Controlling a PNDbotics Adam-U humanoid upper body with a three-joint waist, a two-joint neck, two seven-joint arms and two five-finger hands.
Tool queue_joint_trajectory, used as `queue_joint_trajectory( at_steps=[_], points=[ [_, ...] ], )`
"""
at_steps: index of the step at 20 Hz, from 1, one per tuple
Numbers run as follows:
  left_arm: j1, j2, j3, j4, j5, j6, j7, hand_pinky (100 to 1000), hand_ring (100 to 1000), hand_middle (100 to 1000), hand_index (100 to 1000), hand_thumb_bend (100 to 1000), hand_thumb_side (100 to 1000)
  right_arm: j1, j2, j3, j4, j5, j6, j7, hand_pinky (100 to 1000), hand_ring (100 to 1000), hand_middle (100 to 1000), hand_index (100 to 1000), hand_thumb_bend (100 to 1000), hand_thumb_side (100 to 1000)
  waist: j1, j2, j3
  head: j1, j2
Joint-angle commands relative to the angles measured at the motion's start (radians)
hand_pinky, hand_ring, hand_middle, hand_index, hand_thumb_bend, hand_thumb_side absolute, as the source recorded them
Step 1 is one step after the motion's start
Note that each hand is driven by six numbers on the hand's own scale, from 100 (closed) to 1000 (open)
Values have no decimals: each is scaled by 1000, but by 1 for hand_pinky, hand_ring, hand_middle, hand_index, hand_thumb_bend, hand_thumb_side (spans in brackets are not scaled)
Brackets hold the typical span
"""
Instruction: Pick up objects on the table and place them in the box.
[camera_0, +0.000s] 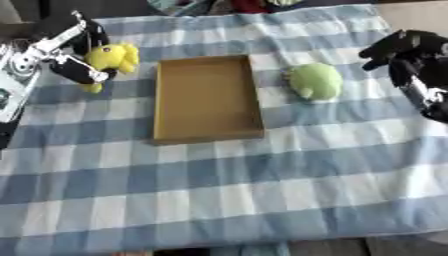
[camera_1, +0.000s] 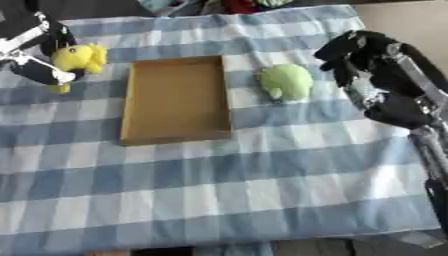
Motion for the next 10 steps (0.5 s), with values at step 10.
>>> queue_joint_trajectory(
  at_steps=[10],
  points=[
    [-76,-95,-102,-68,43,-47,-111,496,443,440,614,442,100,-36,-3,57,-14,-17,2,73,697,774,668,686,100,521,12,-16,-47,23,6]
  ],
)
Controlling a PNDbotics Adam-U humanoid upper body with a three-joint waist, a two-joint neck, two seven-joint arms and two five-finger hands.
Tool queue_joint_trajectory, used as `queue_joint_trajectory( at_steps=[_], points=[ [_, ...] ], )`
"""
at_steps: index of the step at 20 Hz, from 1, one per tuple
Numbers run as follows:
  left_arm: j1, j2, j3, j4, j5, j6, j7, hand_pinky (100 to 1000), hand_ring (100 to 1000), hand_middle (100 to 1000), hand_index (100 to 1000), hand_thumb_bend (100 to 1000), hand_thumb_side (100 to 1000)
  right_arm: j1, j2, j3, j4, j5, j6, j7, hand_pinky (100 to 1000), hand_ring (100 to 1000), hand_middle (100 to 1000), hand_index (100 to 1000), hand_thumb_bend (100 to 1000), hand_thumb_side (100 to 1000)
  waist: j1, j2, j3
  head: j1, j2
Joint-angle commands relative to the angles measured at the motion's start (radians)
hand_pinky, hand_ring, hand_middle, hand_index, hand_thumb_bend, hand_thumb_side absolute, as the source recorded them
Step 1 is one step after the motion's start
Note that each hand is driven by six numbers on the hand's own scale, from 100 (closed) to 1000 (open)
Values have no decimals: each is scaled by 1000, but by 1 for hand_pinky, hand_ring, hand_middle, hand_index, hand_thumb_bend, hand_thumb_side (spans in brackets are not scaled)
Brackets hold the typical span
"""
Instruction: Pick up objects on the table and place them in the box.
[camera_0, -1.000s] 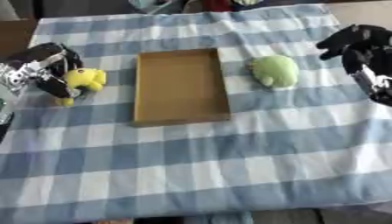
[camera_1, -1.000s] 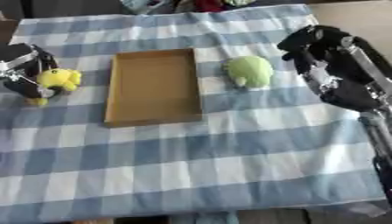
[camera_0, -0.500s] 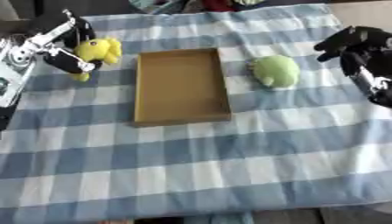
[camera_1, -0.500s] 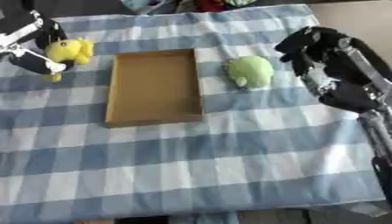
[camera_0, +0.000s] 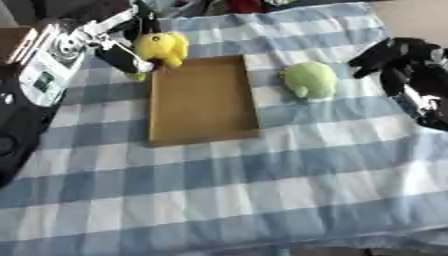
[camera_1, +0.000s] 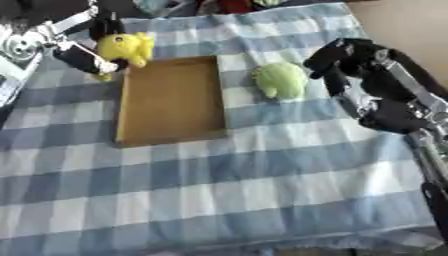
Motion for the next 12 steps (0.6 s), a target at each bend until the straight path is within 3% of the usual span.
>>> queue_joint_trajectory(
  at_steps=[1,12],
  points=[
    [-20,-4,-18,-18,15,-12,-39,501,448,445,619,443,100,-17,-10,7,-15,-10,-1,18,697,774,667,684,100,523,-2,-14,-5,4,6],
    [16,-9,-67,-6,43,-22,-150,519,465,465,643,504,100,2,-3,14,-12,7,2,39,697,773,659,655,100,546,-5,-10,-1,-6,5]
  ],
)
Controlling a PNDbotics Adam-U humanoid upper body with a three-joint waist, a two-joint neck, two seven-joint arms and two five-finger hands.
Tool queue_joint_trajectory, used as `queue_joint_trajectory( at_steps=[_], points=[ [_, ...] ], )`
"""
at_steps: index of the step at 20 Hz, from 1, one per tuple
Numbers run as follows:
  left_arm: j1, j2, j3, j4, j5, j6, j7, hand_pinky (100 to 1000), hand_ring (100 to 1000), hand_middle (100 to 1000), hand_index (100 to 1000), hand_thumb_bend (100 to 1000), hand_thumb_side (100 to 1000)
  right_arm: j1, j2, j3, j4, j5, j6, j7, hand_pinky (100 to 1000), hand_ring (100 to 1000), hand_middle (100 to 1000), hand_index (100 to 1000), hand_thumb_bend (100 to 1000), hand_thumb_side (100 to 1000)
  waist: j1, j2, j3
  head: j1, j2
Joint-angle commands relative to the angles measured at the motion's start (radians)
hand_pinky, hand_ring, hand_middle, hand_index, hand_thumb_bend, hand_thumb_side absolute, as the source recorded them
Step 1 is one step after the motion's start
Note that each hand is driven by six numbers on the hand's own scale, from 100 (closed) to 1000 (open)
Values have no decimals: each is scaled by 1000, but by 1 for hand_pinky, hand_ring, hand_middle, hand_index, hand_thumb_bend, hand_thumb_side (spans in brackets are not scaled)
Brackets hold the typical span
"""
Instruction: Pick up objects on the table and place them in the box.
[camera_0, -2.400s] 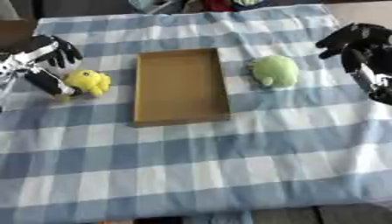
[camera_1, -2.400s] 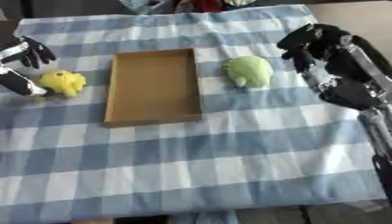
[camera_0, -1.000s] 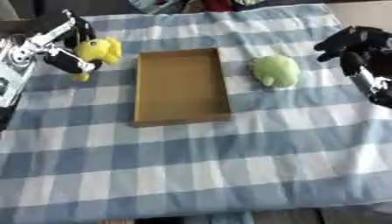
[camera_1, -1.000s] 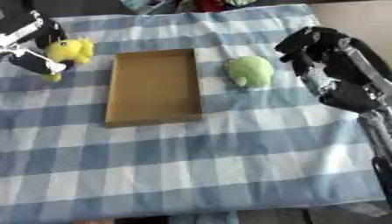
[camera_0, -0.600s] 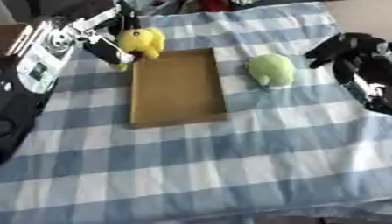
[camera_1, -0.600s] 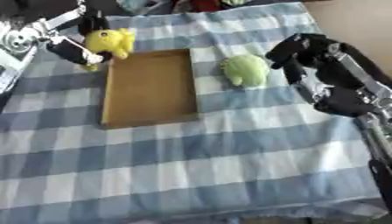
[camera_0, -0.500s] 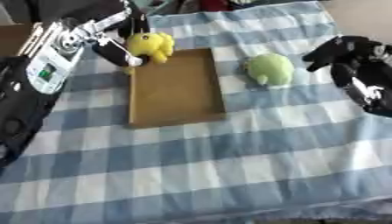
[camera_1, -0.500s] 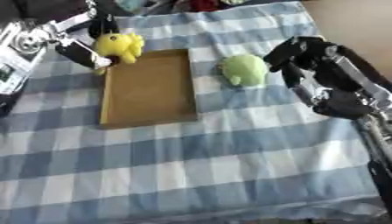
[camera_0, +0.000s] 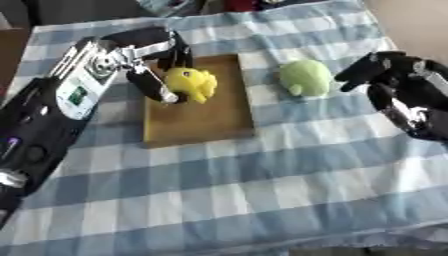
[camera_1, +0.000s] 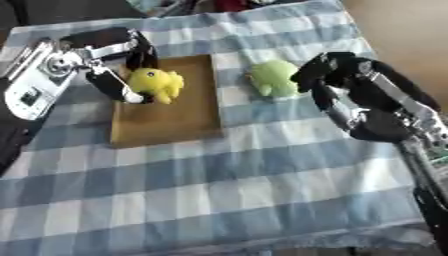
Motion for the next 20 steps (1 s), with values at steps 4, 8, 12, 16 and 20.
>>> queue_joint_trajectory(
  at_steps=[4,8,12,16,20],
  points=[
    [1,21,-17,-12,30,5,-59,534,480,482,667,529,100,2,-10,-1,-8,15,-5,14,698,771,647,639,100,554,-5,-14,5,-7,6],
    [7,29,-25,-20,43,13,-85,560,508,520,712,557,104,5,-9,1,-6,19,-9,25,700,769,643,638,100,559,-5,-15,7,-11,6],
    [10,36,-26,-35,44,24,-92,606,560,582,758,656,156,4,-10,2,-4,22,-12,32,700,771,647,645,100,562,-6,-16,9,-13,5],
    [12,45,-17,-65,54,33,-75,628,584,608,770,751,208,1,-16,-3,-2,24,-14,25,699,771,647,652,100,556,-9,-16,13,-16,4],
    [18,71,24,-125,95,64,-25,614,566,586,756,770,220,-9,-42,-10,-6,21,-22,9,699,770,647,655,100,538,-13,-16,23,-23,4]
  ],
)
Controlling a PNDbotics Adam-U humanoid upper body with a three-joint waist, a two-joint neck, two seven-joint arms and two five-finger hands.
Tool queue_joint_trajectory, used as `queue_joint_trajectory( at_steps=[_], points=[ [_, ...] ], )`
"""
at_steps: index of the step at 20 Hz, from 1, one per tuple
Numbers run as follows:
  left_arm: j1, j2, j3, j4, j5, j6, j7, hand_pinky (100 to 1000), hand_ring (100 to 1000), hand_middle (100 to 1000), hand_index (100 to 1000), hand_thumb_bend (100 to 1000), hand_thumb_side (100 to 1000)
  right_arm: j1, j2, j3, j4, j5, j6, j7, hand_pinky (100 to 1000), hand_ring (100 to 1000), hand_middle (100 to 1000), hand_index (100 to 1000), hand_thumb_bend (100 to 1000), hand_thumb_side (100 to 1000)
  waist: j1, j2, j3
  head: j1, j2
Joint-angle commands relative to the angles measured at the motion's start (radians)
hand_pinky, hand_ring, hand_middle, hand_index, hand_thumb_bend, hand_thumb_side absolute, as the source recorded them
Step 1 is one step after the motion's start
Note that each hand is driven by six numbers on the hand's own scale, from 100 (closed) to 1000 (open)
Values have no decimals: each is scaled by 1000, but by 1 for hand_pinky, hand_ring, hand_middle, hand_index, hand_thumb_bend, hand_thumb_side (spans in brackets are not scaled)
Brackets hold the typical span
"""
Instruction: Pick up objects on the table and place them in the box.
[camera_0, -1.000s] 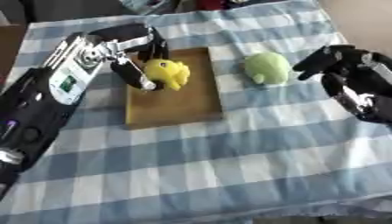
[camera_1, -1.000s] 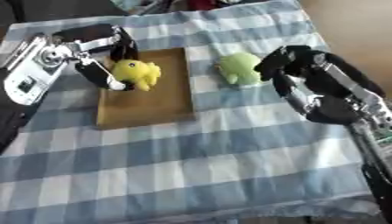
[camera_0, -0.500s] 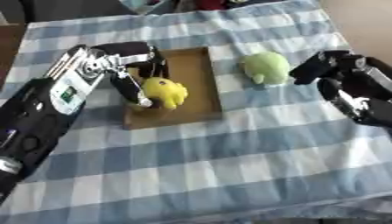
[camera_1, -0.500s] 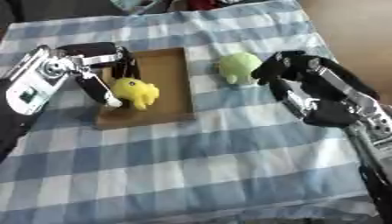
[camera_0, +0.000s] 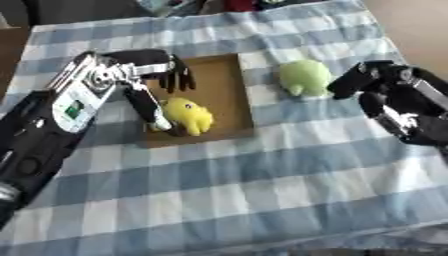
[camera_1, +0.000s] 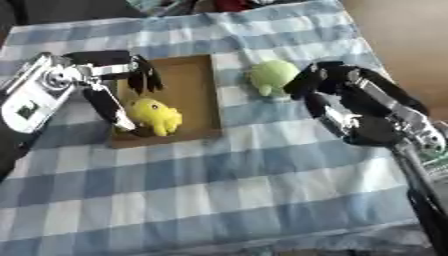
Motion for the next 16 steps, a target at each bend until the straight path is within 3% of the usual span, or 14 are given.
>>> queue_joint_trajectory(
  at_steps=[1,10,16],
  points=[
    [-6,49,49,-69,41,29,50,611,563,583,754,773,223,-23,-50,-17,-12,0,-8,-16,699,770,648,656,100,535,-7,-17,7,-7,3],
    [121,124,165,-295,209,150,254,589,544,557,733,818,228,-92,-190,-7,12,1,-56,-56,701,782,687,695,100,488,-17,-18,40,-28,-3],
    [241,121,233,-414,302,198,365,585,544,552,722,833,219,-152,-271,34,84,40,-106,-53,703,797,736,730,100,480,-23,-18,57,-45,0]
  ],
)
